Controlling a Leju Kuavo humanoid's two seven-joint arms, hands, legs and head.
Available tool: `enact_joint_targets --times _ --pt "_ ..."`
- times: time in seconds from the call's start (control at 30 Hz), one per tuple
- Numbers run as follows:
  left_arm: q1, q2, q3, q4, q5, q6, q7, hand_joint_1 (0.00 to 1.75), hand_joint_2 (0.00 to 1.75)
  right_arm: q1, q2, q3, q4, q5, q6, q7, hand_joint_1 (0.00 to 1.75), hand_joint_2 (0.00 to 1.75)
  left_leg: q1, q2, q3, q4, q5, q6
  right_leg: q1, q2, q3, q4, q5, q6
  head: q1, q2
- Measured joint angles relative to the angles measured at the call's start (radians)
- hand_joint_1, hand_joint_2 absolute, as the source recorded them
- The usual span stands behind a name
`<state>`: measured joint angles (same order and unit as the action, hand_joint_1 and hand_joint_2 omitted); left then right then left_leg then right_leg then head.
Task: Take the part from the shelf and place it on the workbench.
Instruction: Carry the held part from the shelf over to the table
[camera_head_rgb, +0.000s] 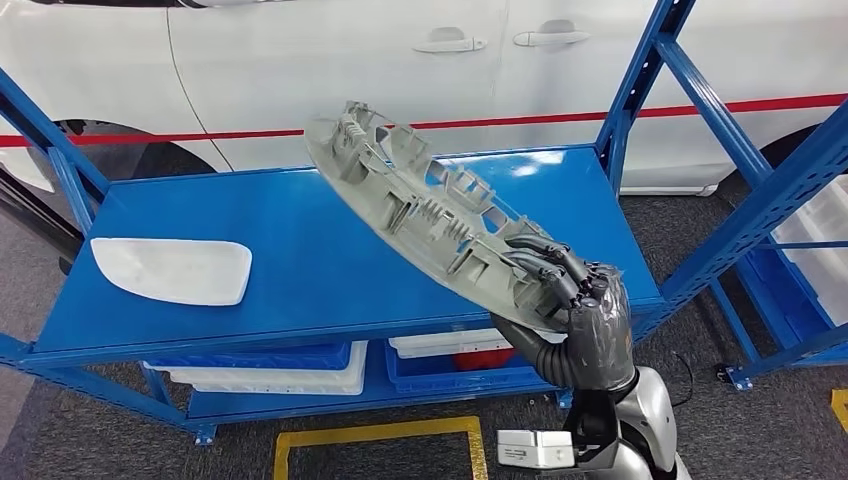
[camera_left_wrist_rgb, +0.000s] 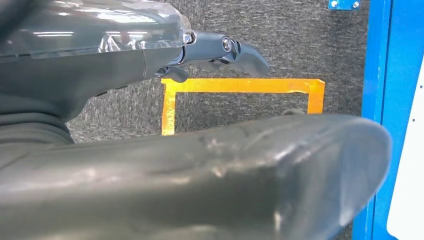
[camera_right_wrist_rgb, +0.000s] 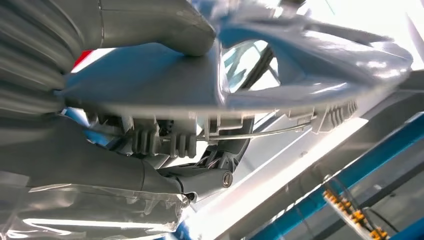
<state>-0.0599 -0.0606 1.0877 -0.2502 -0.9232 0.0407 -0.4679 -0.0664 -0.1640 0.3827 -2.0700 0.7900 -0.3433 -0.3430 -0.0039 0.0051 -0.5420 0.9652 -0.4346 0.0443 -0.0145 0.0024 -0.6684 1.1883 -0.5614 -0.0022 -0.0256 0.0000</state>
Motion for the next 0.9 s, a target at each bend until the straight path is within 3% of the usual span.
enact_joint_targets --times 0.07,0.1,0.2,0.27,0.4,0.47,0.53,0.57,0.6,0.63,0.73,0.8,0.9 --pt "0.000 0.000 0.001 0.000 -0.006 -0.006 -0.001 0.00 0.00 0.005 0.004 -0.014 -0.010 -0.116 0.069 -0.071 1.75 1.75 0.000 0.001 -0.003 0.004 -0.001 -0.001 -0.003 0.000 -0.044 0.090 -0.031 0.007 0.000 0.000" --pt "0.000 -0.001 0.003 0.000 -0.009 -0.011 -0.003 0.00 0.00 0.006 0.007 -0.018 -0.016 -0.177 0.112 -0.106 1.75 1.75 0.002 0.002 -0.004 0.008 -0.004 -0.004 -0.005 -0.001 -0.043 0.089 -0.019 0.011 0.000 0.000" --pt "-0.003 -0.001 0.011 0.000 -0.009 -0.027 -0.005 0.00 0.00 0.007 0.024 -0.029 -0.032 -0.322 0.224 -0.189 1.75 1.75 0.007 0.000 -0.010 0.037 -0.021 -0.022 -0.014 -0.002 0.040 -0.067 0.066 0.020 0.001 0.000" --pt "-0.007 -0.001 0.019 0.000 -0.008 -0.034 -0.006 0.00 0.00 0.008 0.037 -0.033 -0.042 -0.375 0.272 -0.216 1.75 1.75 0.006 -0.002 -0.020 0.061 -0.034 -0.035 -0.013 0.001 0.069 -0.127 0.079 0.011 0.001 0.000" --pt "-0.010 -0.002 0.033 0.000 -0.004 -0.047 -0.013 0.00 0.00 0.006 0.063 -0.040 -0.048 -0.454 0.357 -0.216 1.75 1.75 0.009 -0.004 -0.030 0.082 -0.050 -0.053 -0.011 0.003 0.066 -0.129 0.078 -0.018 0.000 0.000" --pt "-0.010 -0.002 0.039 0.000 -0.001 -0.054 -0.021 0.00 0.00 0.005 0.079 -0.045 -0.043 -0.530 0.424 -0.206 1.75 1.75 0.013 -0.004 -0.063 0.158 -0.098 -0.064 -0.012 0.001 0.065 -0.131 0.080 -0.027 -0.003 0.000" --pt "-0.010 -0.002 0.046 0.000 -0.002 -0.060 -0.029 0.00 0.00 0.006 0.096 -0.050 -0.030 -0.612 0.502 -0.203 1.75 1.75 0.015 -0.003 -0.123 0.288 -0.157 -0.071 -0.010 0.001 0.063 -0.131 0.080 -0.031 -0.004 0.000" --pt "-0.010 -0.002 0.050 0.000 -0.004 -0.062 -0.032 0.00 0.00 0.006 0.105 -0.053 -0.020 -0.650 0.542 -0.201 1.75 1.75 0.015 -0.003 -0.146 0.336 -0.170 -0.072 -0.009 0.001 0.062 -0.131 0.080 -0.031 -0.004 0.000" --pt "-0.009 -0.002 0.054 0.000 -0.007 -0.064 -0.035 0.00 0.00 0.007 0.114 -0.055 -0.010 -0.686 0.580 -0.198 1.75 1.75 0.015 -0.003 -0.154 0.349 -0.164 -0.071 -0.008 0.002 0.063 -0.131 0.080 -0.031 -0.004 0.000" --pt "-0.009 -0.002 0.057 0.000 -0.010 -0.067 -0.037 0.00 0.00 0.007 0.122 -0.057 -0.001 -0.724 0.618 -0.192 1.75 1.75 0.015 -0.003 -0.141 0.320 -0.139 -0.067 -0.006 0.002 0.063 -0.130 0.080 -0.031 -0.004 0.000" --pt "-0.012 0.000 0.067 0.000 -0.012 -0.079 -0.046 0.00 0.00 0.008 0.145 -0.059 0.024 -0.850 0.728 -0.171 1.75 1.75 0.008 -0.004 -0.052 0.125 -0.047 -0.045 -0.002 0.004 0.067 -0.133 0.081 -0.029 -0.004 0.000" --pt "-0.014 0.002 0.075 0.000 -0.013 -0.087 -0.053 0.00 0.00 0.008 0.161 -0.057 0.041 -0.923 0.783 -0.155 1.75 1.75 0.001 -0.005 -0.026 0.067 -0.037 -0.034 -0.003 0.003 0.067 -0.139 0.084 -0.023 -0.003 0.000" --pt "-0.014 0.004 0.085 0.000 -0.016 -0.095 -0.061 0.00 0.00 0.008 0.181 -0.047 0.070 -0.979 0.819 -0.131 1.75 1.75 0.002 -0.005 -0.013 0.035 -0.021 -0.024 -0.003 0.001 0.071 -0.146 0.086 -0.006 -0.003 0.000"
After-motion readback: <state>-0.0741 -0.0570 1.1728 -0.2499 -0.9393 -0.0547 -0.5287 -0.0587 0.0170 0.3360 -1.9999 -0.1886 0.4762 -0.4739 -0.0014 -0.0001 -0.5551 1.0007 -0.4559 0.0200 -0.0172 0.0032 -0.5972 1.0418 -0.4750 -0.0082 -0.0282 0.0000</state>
